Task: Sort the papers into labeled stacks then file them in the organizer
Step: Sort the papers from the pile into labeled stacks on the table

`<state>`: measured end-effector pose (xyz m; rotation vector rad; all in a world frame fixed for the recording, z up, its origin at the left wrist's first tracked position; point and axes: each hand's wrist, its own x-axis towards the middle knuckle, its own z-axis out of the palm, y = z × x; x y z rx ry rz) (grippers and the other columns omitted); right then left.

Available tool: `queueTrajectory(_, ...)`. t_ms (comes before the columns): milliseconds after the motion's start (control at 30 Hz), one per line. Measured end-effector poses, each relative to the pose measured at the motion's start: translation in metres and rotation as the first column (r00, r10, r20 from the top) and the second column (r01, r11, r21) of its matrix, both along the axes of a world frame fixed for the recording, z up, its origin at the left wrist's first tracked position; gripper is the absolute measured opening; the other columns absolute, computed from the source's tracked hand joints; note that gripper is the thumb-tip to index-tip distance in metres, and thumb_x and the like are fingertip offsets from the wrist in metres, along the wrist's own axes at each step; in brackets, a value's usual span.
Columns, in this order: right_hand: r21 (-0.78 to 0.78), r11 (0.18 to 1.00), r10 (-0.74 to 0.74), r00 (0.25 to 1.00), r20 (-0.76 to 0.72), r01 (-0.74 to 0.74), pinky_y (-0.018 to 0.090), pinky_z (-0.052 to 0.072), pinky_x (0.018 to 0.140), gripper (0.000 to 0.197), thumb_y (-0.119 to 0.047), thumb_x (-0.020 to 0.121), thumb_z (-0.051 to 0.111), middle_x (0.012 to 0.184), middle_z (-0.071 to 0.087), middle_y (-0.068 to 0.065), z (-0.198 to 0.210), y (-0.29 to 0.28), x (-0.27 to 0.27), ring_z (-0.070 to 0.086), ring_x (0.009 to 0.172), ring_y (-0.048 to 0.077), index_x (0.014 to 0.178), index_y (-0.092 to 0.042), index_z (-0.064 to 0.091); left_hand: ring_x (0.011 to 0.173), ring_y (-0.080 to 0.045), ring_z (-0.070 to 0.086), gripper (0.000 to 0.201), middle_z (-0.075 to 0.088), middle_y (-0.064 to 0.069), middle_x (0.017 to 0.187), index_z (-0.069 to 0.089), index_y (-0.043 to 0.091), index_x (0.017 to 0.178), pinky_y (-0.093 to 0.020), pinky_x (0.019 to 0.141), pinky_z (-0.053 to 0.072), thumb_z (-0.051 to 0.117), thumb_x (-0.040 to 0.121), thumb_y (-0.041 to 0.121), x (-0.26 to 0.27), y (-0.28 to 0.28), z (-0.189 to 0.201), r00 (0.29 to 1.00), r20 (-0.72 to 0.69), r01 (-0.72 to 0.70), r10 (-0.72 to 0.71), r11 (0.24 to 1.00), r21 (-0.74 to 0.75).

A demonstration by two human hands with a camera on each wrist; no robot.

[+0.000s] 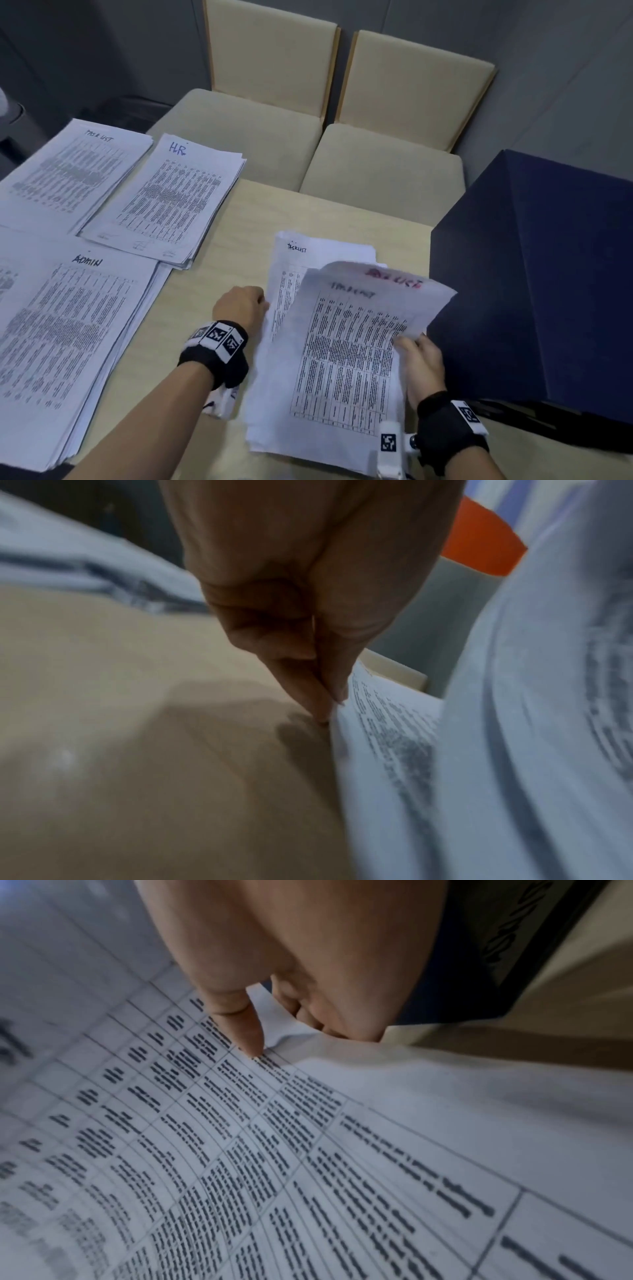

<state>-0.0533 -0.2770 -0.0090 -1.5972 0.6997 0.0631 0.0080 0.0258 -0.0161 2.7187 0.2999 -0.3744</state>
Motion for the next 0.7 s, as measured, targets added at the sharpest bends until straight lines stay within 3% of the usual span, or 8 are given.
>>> queueTrajectory(100, 0.021, 1.0, 0.009, 1.0, -0.004, -0.009, 0.037, 0.048, 0.09, 0.006, -0.001, 0.088, 0.061, 0.091, 0.07, 0.009, -0.002, 0.004, 0.001, 0.064, 0.095, 0.025, 0.085, -0.002, 0.065, 0.077, -0.032, 0.062, 0.019, 0.066, -0.009, 0.082, 0.063, 0.017, 0.089, -0.03, 0.059, 0.039, 0.05, 0.095, 0.031, -0.001, 0.007, 0.008, 0.993, 0.113, 0.012, -0.022, 0.996, 0.087)
queueTrajectory(200, 0.075, 0.997, 0.017, 1.0, 0.018, -0.018, 0.035, 0.047, 0.084, 0.011, 0.004, 0.087, 0.056, 0.094, 0.07, 0.009, 0.0, 0.009, 0.0, 0.062, 0.092, 0.024, 0.088, -0.003, 0.065, 0.066, -0.03, 0.057, 0.013, 0.062, -0.005, 0.067, 0.059, 0.016, 0.081, -0.031, 0.058, 0.036, 0.058, 0.092, 0.022, -0.008, 0.013, 0.009, 0.964, 0.262, 0.02, 0.04, 0.974, -0.224)
queueTrajectory(267, 0.082, 0.996, 0.025, 1.0, 0.015, -0.026, 0.038, 0.046, 0.084, 0.014, 0.005, 0.087, 0.052, 0.091, 0.068, 0.012, 0.0, 0.01, 0.003, 0.061, 0.091, 0.028, 0.085, -0.002, 0.064, 0.058, -0.018, 0.049, 0.013, 0.055, 0.0, 0.06, 0.055, 0.019, 0.08, -0.03, 0.058, 0.036, 0.058, 0.093, 0.021, -0.016, 0.014, 0.012, 0.968, 0.239, 0.066, 0.081, 0.832, -0.55)
queueTrajectory(333, 0.111, 0.994, 0.0, 1.0, 0.004, -0.001, 0.044, 0.043, 0.092, 0.016, 0.007, 0.085, 0.051, 0.091, 0.066, 0.015, 0.0, 0.008, 0.009, 0.06, 0.094, 0.03, 0.084, -0.002, 0.064, 0.061, -0.013, 0.049, 0.011, 0.058, -0.007, 0.064, 0.057, 0.021, 0.083, -0.031, 0.062, 0.042, 0.056, 0.091, 0.029, -0.023, 0.012, 0.018, 0.977, 0.2, 0.097, 0.075, 0.678, -0.729)
queueTrajectory(400, 0.122, 0.993, 0.002, 1.0, 0.001, -0.002, 0.043, 0.042, 0.097, 0.017, 0.008, 0.082, 0.05, 0.091, 0.067, 0.014, 0.002, 0.006, 0.016, 0.059, 0.093, 0.028, 0.085, 0.001, 0.065, 0.062, -0.014, 0.053, 0.013, 0.061, -0.004, 0.065, 0.057, 0.023, 0.079, -0.032, 0.061, 0.044, 0.059, 0.09, 0.03, -0.026, 0.012, 0.019, 0.968, 0.249, 0.165, -0.016, 0.788, -0.593)
queueTrajectory(467, 0.119, 0.993, 0.012, 1.0, 0.001, -0.012, 0.042, 0.043, 0.094, 0.016, 0.005, 0.078, 0.053, 0.088, 0.068, 0.011, 0.006, 0.008, 0.019, 0.059, 0.091, 0.027, 0.085, -0.002, 0.065, 0.063, -0.022, 0.058, 0.015, 0.061, 0.003, 0.064, 0.057, 0.023, 0.077, -0.032, 0.055, 0.039, 0.061, 0.09, 0.027, -0.028, 0.01, 0.019, 0.943, 0.307, 0.182, -0.128, 0.971, -0.154)
queueTrajectory(600, 0.119, 0.993, 0.001, 0.999, -0.042, 0.004, 0.041, 0.042, 0.086, 0.016, -0.011, 0.063, 0.061, 0.087, 0.065, 0.012, 0.01, 0.013, 0.015, 0.058, 0.089, 0.027, 0.078, -0.005, 0.063, 0.056, -0.028, 0.057, 0.02, 0.056, 0.0, 0.059, 0.055, 0.016, 0.069, -0.023, 0.046, 0.021, 0.073, 0.077, 0.018, -0.033, 0.0, 0.028, 0.928, 0.292, 0.175, -0.232, 0.962, 0.209)
queueTrajectory(700, 0.12, 0.993, -0.009, 0.999, -0.051, 0.015, 0.039, 0.044, 0.087, 0.005, 0.0, 0.076, 0.059, 0.091, 0.066, 0.013, 0.011, 0.012, 0.013, 0.06, 0.093, 0.028, 0.079, -0.003, 0.063, 0.05, -0.026, 0.052, 0.023, 0.053, 0.0, 0.057, 0.052, 0.016, 0.069, -0.021, 0.044, 0.017, 0.074, 0.074, 0.012, -0.036, -0.001, 0.025, 0.95, 0.271, 0.074, -0.155, 0.955, 0.288)
